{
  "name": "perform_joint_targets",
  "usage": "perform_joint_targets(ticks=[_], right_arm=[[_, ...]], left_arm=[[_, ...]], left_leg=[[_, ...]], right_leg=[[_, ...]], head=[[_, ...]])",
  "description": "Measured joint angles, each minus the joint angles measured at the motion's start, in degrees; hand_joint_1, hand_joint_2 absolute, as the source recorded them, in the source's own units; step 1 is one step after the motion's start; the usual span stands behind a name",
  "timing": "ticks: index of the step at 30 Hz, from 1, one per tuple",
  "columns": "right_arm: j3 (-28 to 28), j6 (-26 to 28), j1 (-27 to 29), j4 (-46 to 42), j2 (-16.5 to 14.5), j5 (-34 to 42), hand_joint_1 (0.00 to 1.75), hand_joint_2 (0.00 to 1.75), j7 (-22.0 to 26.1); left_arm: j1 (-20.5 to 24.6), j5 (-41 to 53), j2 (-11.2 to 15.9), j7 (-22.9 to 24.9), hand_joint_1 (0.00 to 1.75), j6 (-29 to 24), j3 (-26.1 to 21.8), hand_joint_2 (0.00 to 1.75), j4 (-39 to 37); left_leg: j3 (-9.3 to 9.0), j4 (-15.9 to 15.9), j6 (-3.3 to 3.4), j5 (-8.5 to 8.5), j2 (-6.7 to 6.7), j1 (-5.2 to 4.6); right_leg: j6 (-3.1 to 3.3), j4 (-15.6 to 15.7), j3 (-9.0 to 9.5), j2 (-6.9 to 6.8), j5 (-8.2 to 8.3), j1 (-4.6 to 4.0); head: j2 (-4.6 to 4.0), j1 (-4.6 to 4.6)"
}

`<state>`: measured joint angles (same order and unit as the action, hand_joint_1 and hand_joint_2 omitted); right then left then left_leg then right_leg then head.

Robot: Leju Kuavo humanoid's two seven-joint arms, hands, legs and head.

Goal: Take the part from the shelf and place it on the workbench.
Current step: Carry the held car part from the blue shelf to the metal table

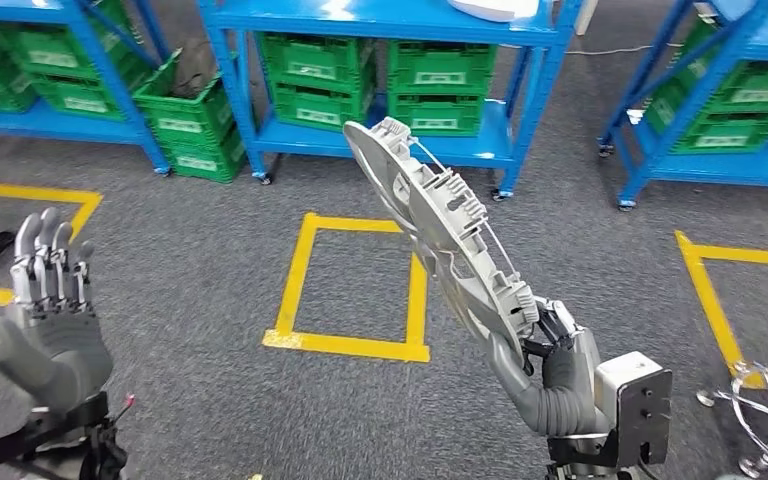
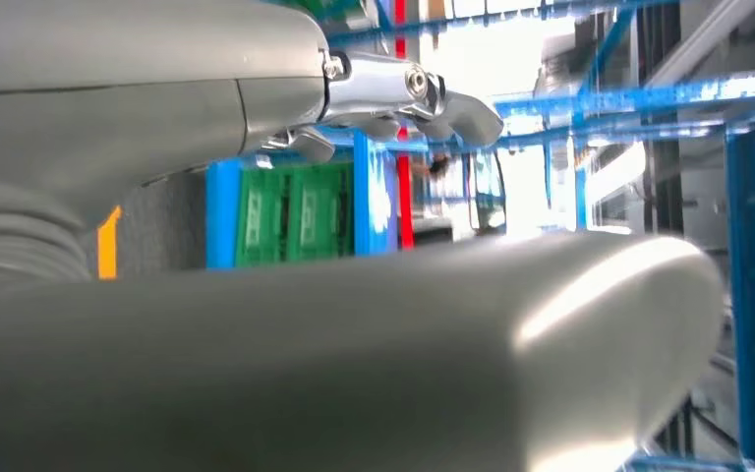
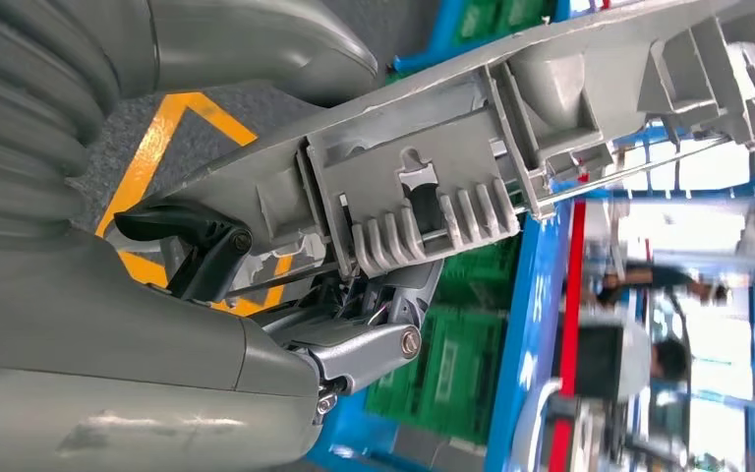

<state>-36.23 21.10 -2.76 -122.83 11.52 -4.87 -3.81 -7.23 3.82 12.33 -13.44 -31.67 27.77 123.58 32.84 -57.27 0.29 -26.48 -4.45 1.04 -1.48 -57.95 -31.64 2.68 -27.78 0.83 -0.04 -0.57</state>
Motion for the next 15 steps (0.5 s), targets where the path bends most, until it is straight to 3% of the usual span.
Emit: perform_joint_targets(ticks=[1, 3, 6, 7, 8, 9, 10, 12, 14, 15], right_arm=[[-0.2, 0.0, -0.4, 0.4, -0.1, 0.0, 1.75, 1.75, -0.1], [-0.5, 0.0, -0.9, 1.1, -0.6, -0.1, 1.75, 1.75, -0.2], [-0.7, 0.1, -1.4, 1.9, -1.1, -0.1, 1.75, 1.75, -0.3], [-0.7, 0.2, -1.4, 2.1, -1.1, -0.1, 1.75, 1.75, -0.3], [-0.7, 0.5, -1.4, 2.4, -1.2, -0.2, 1.75, 1.75, -0.4], [-0.7, 0.9, -1.4, 2.6, -1.3, -0.3, 1.75, 1.75, -0.5], [-0.8, 1.3, -1.3, 2.7, -1.3, -0.3, 1.75, 1.75, -0.5], [-0.8, 2.2, -1.0, 2.8, -1.4, -0.6, 1.75, 1.75, -0.5], [-0.7, 3.0, -0.7, 2.8, -1.4, -0.9, 1.75, 1.75, -0.5], [-0.7, 3.2, -0.7, 2.8, -1.3, -0.9, 1.75, 1.75, -0.5]], left_arm=[[0.0, -0.1, -0.1, -0.1, 0.00, 0.0, 0.0, 0.00, -0.1], [0.1, -0.2, -0.1, -0.3, 0.00, -0.1, 0.0, 0.00, -0.3], [0.1, -0.2, -0.1, -0.5, 0.00, -0.3, 0.0, 0.00, -0.7], [0.1, -0.1, -0.1, -0.4, 0.00, -0.5, 0.0, 0.00, -0.8], [0.0, 0.0, -0.1, -0.3, 0.00, -0.8, 0.0, 0.00, -1.0], [0.0, 0.2, -0.1, -0.1, 0.00, -1.2, 0.0, 0.00, -1.1], [0.0, 0.4, -0.2, 0.2, 0.00, -1.5, -0.1, 0.00, -1.1], [0.0, 0.9, -0.2, 1.0, 0.00, -2.0, -0.1, 0.00, -1.2], [0.0, 1.4, -0.2, 1.7, 0.00, -2.6, -0.2, 0.00, -1.2], [-0.1, 1.5, -0.2, 2.0, 0.00, -2.8, -0.2, 0.00, -1.3]], left_leg=[[0.32, 0.0, -0.34, 0.05, -0.33, 0.04], [1.75, -2.1, -0.83, -1.17, 0.90, -0.06], [6.96, -12.2, -1.40, -5.41, 3.62, 0.19], [8.32, -14.7, -1.59, -5.87, 3.90, 0.34], [8.69, -15.3, -1.74, -5.26, 4.09, 0.46], [8.04, -13.8, -1.84, -3.80, 4.36, 0.55], [6.24, -10.2, -1.91, -1.68, 5.04, 0.63], [2.45, -3.4, -1.79, 0.44, 7.58, 0.20], [0.95, -0.9, -1.22, 0.20, 8.99, -0.24], [0.95, -0.8, -0.89, 0.25, 8.72, -0.26]], right_leg=[[0.34, 0.5, 0.18, -0.70, 0.04, 0.11], [1.08, 1.4, 0.62, -2.05, 0.32, 0.35], [1.71, 1.7, 0.77, -3.83, 0.28, 0.27], [1.75, 1.7, 0.79, -4.43, 0.18, 0.21], [1.69, 1.6, 0.85, -4.99, 0.06, 0.18], [1.56, 1.5, 0.94, -5.52, -0.08, 0.19], [1.34, 1.4, 1.09, -6.07, -0.30, 0.23], [0.72, 1.1, 1.26, -7.04, -0.77, -0.01], [0.12, 0.8, 1.30, -7.93, -1.07, -0.46], [-0.06, 0.7, 1.30, -8.22, -1.12, -0.57]], head=[[0.00, -0.15], [0.00, 0.20], [0.00, 1.25], [0.00, 1.48], [0.00, 1.72], [0.00, 1.97], [0.00, 2.27], [0.00, 2.96], [0.00, 3.27], [0.00, 3.26]])
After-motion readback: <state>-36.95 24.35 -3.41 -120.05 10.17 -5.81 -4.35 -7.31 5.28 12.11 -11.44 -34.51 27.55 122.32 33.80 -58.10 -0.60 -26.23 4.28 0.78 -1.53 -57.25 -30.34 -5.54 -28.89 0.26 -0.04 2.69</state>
